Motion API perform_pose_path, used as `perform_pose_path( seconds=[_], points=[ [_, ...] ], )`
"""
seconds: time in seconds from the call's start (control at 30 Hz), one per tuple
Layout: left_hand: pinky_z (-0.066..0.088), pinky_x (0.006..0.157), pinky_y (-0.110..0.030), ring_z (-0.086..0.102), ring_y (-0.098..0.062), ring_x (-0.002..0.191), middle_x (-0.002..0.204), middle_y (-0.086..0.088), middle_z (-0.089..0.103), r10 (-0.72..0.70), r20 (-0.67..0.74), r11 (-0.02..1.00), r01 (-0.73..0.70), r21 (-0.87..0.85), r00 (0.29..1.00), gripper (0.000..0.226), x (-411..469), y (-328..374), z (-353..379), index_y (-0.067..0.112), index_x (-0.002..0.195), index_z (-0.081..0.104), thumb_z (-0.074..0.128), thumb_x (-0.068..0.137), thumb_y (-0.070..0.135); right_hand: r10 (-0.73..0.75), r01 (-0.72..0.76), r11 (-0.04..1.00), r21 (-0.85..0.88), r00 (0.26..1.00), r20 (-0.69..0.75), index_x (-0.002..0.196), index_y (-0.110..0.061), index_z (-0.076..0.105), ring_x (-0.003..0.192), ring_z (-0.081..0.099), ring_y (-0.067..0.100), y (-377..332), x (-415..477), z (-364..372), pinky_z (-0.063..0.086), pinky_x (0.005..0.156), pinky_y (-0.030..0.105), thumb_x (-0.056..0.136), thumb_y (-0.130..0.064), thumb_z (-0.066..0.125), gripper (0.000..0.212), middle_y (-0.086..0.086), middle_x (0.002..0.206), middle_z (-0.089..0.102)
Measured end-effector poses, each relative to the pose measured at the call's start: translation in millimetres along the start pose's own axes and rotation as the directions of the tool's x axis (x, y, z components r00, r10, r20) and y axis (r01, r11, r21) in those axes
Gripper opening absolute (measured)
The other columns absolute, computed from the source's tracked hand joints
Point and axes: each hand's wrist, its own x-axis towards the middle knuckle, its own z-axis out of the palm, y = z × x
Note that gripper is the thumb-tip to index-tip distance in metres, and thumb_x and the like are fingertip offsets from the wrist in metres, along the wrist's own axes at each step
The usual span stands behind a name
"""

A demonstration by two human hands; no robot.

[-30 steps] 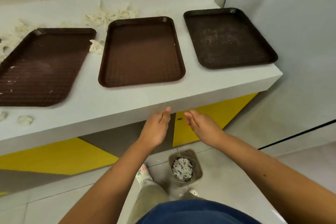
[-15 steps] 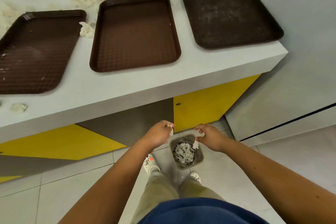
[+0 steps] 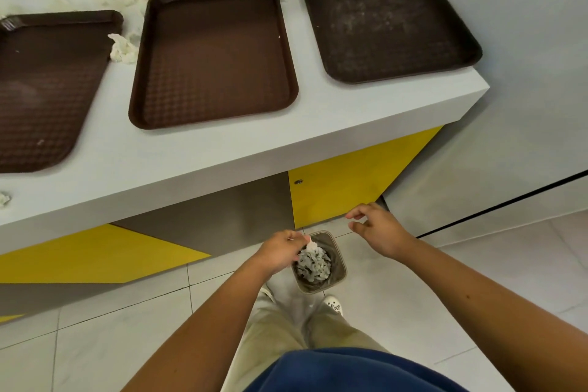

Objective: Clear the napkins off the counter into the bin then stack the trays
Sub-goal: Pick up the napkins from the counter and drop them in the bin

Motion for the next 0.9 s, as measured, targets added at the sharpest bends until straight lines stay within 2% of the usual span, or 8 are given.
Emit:
perform_pose_path(
  seconds=[0.07,0.2,0.4,0.47,0.53,0.63,0.73,0.9],
  points=[
    [0.047,0.069,-0.022,0.063,-0.010,0.086,0.113,0.004,0.063,0.016,-0.011,1.000,-0.016,-0.014,1.000,0.030,-1.2,3.4,-0.3,0.019,0.118,0.059,0.054,0.097,0.040,-0.031,0.031,0.999,0.026,1.000,-0.004,0.115,-0.014,0.064,0.085,0.050,0.007,-4.0,-1.3,-2.3,0.037,0.082,0.018,0.095,-0.022,0.058,0.022,0.005,0.116,0.055],
    [0.046,0.065,-0.019,0.064,-0.011,0.085,0.106,0.001,0.069,0.082,-0.089,0.995,-0.087,-0.049,0.993,0.012,-3.9,12.4,-4.5,0.018,0.100,0.066,0.056,0.096,0.023,-0.095,0.097,0.991,0.090,0.995,-0.020,0.110,-0.013,0.066,0.076,0.052,-0.003,-21.4,-1.6,-5.4,0.038,0.067,0.003,0.094,-0.016,0.059,0.018,0.003,0.108,0.061],
    [0.047,0.065,-0.012,0.064,-0.008,0.076,0.098,-0.001,0.071,0.277,-0.224,0.954,-0.295,-0.051,0.935,0.015,-31.3,45.7,-29.5,0.007,0.101,0.069,0.058,0.094,0.015,-0.234,0.236,0.968,0.088,0.972,-0.022,0.106,-0.016,0.068,0.070,0.053,-0.002,-68.4,2.7,-17.8,0.040,0.065,0.009,0.092,-0.016,0.062,0.016,-0.003,0.100,0.065],
    [0.051,0.075,-0.021,0.066,-0.012,0.078,0.094,-0.003,0.072,0.332,-0.255,0.934,-0.354,-0.044,0.908,0.012,-46.2,55.3,-45.8,0.012,0.096,0.070,0.060,0.093,0.018,-0.298,0.299,0.951,0.075,0.954,-0.029,0.104,-0.018,0.068,0.064,0.053,-0.004,-90.4,5.1,-25.2,0.037,0.061,0.007,0.091,-0.017,0.063,0.014,-0.006,0.096,0.066],
    [0.051,0.080,-0.028,0.067,-0.015,0.079,0.089,-0.003,0.072,0.389,-0.278,0.907,-0.419,-0.054,0.878,0.010,-64.4,63.3,-69.9,0.020,0.088,0.069,0.061,0.093,0.019,-0.362,0.364,0.927,0.086,0.931,-0.039,0.103,-0.020,0.069,0.061,0.053,-0.006,-121.4,7.7,-34.4,0.037,0.059,0.006,0.091,-0.017,0.064,0.013,-0.011,0.088,0.064],
    [0.048,0.071,-0.024,0.065,-0.013,0.077,0.086,-0.003,0.071,0.429,-0.394,0.877,-0.480,-0.036,0.813,0.014,-89.7,73.4,-116.4,0.019,0.086,0.068,0.058,0.093,0.012,-0.447,0.454,0.883,0.120,0.891,-0.081,0.100,-0.022,0.069,0.062,0.053,-0.004,-171.5,14.5,-48.3,0.040,0.062,0.008,0.090,-0.017,0.065,0.012,-0.016,0.081,0.061],
    [0.051,0.071,-0.027,0.068,-0.015,0.080,0.088,0.000,0.072,0.427,-0.550,0.862,-0.507,0.008,0.718,0.012,-109.8,78.1,-167.6,0.017,0.092,0.069,0.057,0.094,0.018,-0.525,0.537,0.833,0.134,0.843,-0.116,0.101,-0.023,0.070,0.069,0.055,0.002,-222.5,25.4,-58.6,0.044,0.065,0.012,0.090,-0.019,0.064,0.012,-0.011,0.086,0.064],
    [0.051,0.068,-0.027,0.068,-0.016,0.080,0.087,-0.001,0.071,0.389,-0.693,0.844,-0.537,0.004,0.606,0.012,-113.1,80.1,-240.8,0.019,0.092,0.070,0.058,0.094,0.020,-0.587,0.597,0.792,0.124,0.802,-0.111,0.103,-0.025,0.070,0.081,0.058,0.001,-288.0,57.8,-63.9,0.044,0.066,0.006,0.090,-0.021,0.064,0.014,-0.014,0.089,0.065]
  ],
)
